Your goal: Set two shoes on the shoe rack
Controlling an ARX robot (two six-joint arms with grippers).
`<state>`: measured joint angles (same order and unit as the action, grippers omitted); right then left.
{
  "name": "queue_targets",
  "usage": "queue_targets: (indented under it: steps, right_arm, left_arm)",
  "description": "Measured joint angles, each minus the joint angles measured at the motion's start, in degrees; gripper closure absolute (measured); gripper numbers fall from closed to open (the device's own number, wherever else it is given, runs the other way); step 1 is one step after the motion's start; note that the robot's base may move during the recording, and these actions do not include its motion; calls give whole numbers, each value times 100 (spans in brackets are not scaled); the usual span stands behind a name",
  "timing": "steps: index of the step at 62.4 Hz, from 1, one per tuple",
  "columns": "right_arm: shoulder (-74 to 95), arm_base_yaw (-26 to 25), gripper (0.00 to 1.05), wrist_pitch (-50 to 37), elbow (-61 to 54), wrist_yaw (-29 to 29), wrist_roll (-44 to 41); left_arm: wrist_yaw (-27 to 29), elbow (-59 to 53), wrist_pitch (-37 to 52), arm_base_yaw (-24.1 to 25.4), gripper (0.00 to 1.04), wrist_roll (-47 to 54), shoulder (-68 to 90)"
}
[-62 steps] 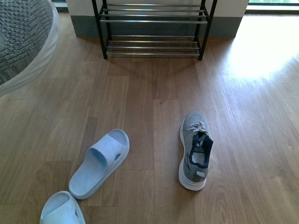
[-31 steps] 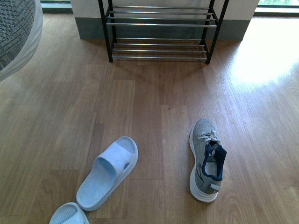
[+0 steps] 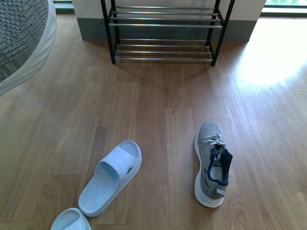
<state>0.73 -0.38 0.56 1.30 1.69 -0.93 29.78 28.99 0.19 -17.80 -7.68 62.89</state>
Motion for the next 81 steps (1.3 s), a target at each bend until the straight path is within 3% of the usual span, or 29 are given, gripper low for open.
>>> queue_targets:
  steps: [4,8,21,33,52,81]
  right_arm:
    - [584,-267,9,463,225,1132,-251]
    - [1655,-131,9,39,291,1624,-479]
    - [5471,903,9,-2634,789,859,-710]
    - [8701,1156,9,-4251,1602,474,-817]
    - [11964,1176,9,-5136,2603,247,-634]
    - [13912,914,9,-5532,3910,229,-649]
  left_arm:
    - [4,0,0,2,104,0,0]
    - [7,0,0,-2,104,2,0]
    - [4,0,0,-2,104,2,0]
    - [4,0,0,-2,104,0,0]
    - [4,0,0,-2,104,2,0]
    - [4,0,0,-2,104,0,0]
